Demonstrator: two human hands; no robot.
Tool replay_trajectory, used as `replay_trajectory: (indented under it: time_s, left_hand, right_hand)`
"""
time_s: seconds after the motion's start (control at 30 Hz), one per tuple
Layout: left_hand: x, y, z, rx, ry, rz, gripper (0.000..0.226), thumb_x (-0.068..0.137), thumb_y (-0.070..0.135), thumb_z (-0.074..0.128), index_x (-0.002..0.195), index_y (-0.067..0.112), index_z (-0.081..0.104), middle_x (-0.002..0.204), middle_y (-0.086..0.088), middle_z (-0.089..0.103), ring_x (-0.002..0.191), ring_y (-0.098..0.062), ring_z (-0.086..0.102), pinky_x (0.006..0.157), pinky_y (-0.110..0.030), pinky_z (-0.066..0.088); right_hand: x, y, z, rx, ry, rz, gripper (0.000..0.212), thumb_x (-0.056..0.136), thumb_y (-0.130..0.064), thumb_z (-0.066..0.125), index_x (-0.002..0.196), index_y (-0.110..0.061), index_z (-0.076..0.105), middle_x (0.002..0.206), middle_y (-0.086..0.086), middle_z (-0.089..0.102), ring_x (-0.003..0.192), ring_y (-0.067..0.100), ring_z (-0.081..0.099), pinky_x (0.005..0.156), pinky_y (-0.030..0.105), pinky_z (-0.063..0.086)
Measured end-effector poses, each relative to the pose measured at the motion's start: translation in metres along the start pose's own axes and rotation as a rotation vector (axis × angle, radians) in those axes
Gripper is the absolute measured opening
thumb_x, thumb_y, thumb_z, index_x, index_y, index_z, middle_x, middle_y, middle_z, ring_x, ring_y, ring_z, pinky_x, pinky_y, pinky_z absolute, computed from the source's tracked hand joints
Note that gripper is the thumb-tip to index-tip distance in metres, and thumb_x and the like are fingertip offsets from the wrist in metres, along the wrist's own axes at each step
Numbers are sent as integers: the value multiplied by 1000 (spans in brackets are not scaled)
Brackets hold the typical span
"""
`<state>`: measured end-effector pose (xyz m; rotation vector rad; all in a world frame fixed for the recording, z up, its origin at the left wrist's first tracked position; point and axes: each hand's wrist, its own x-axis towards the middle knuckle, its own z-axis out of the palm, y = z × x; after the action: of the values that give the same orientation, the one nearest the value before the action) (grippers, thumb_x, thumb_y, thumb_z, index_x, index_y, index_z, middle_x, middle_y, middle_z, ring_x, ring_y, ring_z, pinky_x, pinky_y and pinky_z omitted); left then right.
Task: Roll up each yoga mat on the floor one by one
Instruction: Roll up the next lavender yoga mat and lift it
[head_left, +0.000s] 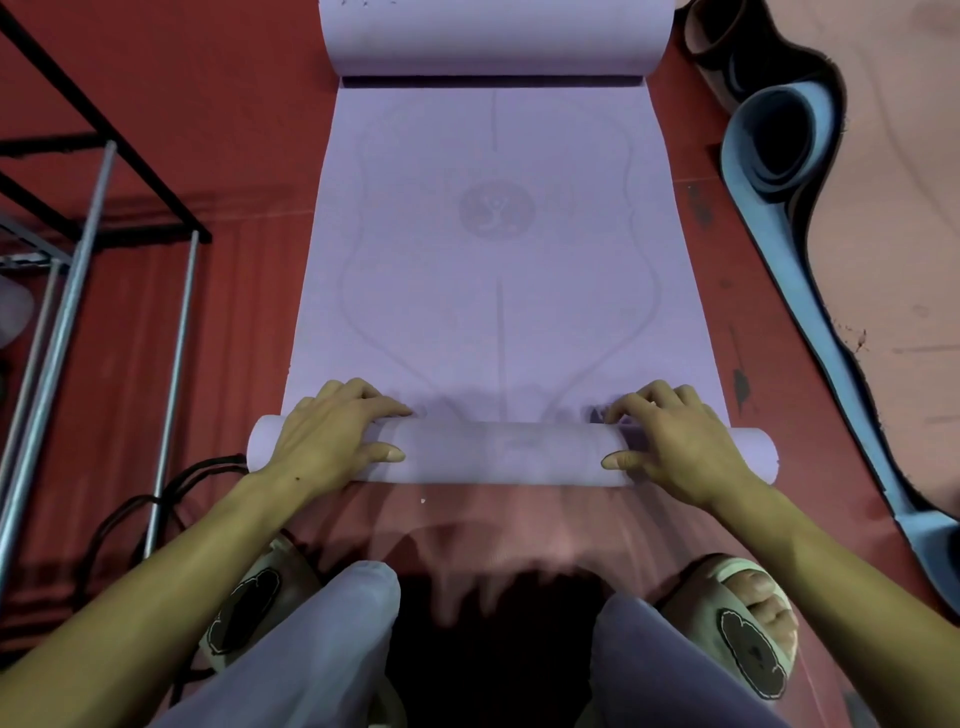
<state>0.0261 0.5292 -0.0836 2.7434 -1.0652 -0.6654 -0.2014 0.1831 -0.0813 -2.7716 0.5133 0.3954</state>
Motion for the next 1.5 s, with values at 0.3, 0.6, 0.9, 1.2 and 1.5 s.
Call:
replay_trajectory:
  time_s: [0.3,0.6,0.9,1.2,1.5]
  left_hand:
    - [-6,6,11,-10,143,8,38,92,47,74,129,45,66,118,13,56,109,-17,46,85,-33,30]
    - [6,2,6,-4,92,16,35,104,49,54,137,44,65,127,15,58,115,-19,52,91,-38,43]
    - [0,9,5,-10,109,-23,70,82,78,29,134,49,65,124,23,55,115,-14,50,93,-35,39]
    - [4,1,9,123,84,106,81,66,76,72,140,47,57,123,15,56,113,-20,55,89,-39,46]
    - [6,3,7,47,111,76,72,73,62,82,135,36,59,117,13,67,109,-20,58,85,-39,50]
  right_hand:
    - [5,-4,1,-21,39,-8,42,89,-53,76,125,-34,63,117,-11,58,108,20,52,73,38,45]
    - [4,-4,18,-50,221,18,28,95,-44,70,118,-30,74,113,-2,64,101,30,52,74,41,45]
    - [-15,-15,25,-18,306,40,58,97,-72,44,130,-32,70,112,-2,50,99,26,45,85,47,48]
    - [-11,-19,24,-95,260,-2,79,83,-73,51,143,-24,61,120,4,53,104,31,47,88,49,49]
    - [-13,-8,27,-108,292,-69,62,89,-59,55,131,-15,61,127,3,61,111,31,52,93,48,49]
